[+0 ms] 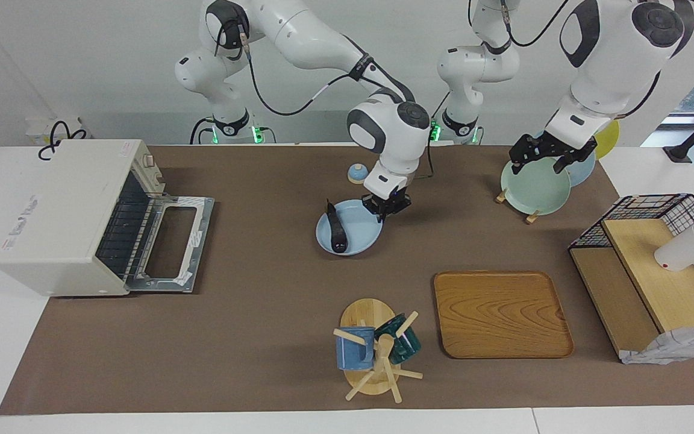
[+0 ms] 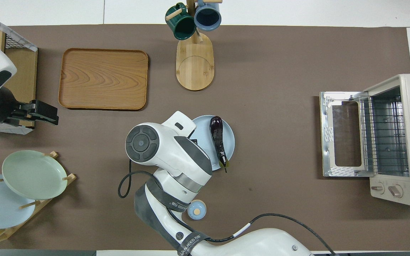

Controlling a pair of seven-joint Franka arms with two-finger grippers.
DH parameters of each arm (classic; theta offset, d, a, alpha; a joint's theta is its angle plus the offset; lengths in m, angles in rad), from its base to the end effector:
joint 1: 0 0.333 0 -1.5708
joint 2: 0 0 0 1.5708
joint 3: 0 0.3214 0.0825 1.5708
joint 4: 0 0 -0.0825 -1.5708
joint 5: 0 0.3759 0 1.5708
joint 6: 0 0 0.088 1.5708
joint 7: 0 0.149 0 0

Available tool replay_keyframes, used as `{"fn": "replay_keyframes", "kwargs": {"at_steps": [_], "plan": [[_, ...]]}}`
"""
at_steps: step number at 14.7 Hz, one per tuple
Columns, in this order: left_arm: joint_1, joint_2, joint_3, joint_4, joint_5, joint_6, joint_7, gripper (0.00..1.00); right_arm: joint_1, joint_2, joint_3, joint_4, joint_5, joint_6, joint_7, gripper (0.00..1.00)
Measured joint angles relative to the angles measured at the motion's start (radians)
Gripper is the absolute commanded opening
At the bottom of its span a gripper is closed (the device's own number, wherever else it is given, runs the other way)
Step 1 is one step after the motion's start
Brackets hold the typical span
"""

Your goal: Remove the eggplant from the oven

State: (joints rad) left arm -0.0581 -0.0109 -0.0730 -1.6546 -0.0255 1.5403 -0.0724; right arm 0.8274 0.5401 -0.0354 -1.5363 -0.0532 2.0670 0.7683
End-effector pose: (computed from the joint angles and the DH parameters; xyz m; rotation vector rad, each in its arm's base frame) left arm 0.5270 -0.0736 0.5529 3.1219 -0.0907 -0.1647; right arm 0.4870 0.4910 0.3069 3.0873 0.0837 0.0604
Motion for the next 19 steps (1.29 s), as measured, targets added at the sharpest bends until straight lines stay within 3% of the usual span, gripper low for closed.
{"fn": "replay_keyframes", "kwargs": {"at_steps": [1, 3, 5, 6, 7, 9, 11, 13, 16, 19], "plan": [[0.000, 0.000, 0.000, 0.000, 0.000, 0.000, 0.000, 1.00, -0.001, -0.001, 0.000, -0.013, 0.011, 0.029, 0.000, 0.17], [0.000, 0.000, 0.000, 0.000, 0.000, 0.001, 0.000, 1.00, -0.003, -0.002, -0.001, -0.021, 0.015, 0.051, 0.000, 0.35], [0.003, 0.000, 0.002, 0.000, 0.000, 0.001, -0.001, 1.00, -0.006, -0.011, -0.001, -0.017, 0.015, 0.054, 0.000, 0.47], [0.006, 0.000, 0.003, 0.000, 0.000, 0.001, -0.001, 1.00, -0.010, -0.016, -0.002, -0.009, 0.009, 0.045, -0.006, 0.47], [0.009, 0.000, 0.003, 0.000, 0.000, 0.001, -0.001, 1.00, -0.016, -0.022, -0.005, 0.002, -0.006, 0.017, -0.030, 0.39], [0.013, 0.000, 0.003, 0.000, 0.000, 0.001, -0.001, 1.00, -0.052, -0.047, -0.009, 0.019, -0.036, -0.065, -0.129, 0.15], [0.012, 0.000, 0.001, 0.000, 0.000, 0.005, -0.001, 1.00, -0.119, -0.097, -0.014, 0.019, -0.047, -0.178, -0.241, 0.00], [0.010, 0.000, -0.008, -0.002, 0.000, 0.017, -0.001, 1.00, -0.204, -0.156, -0.015, -0.007, -0.061, -0.270, -0.340, 0.00], [-0.055, 0.000, -0.019, -0.034, -0.006, 0.072, -0.106, 1.00, -0.327, -0.239, -0.016, -0.134, -0.133, -0.307, -0.457, 0.00], [-0.220, 0.017, -0.028, -0.109, -0.011, 0.193, -0.330, 1.00, -0.453, -0.288, -0.016, -0.335, -0.173, -0.166, -0.502, 0.00]]}}
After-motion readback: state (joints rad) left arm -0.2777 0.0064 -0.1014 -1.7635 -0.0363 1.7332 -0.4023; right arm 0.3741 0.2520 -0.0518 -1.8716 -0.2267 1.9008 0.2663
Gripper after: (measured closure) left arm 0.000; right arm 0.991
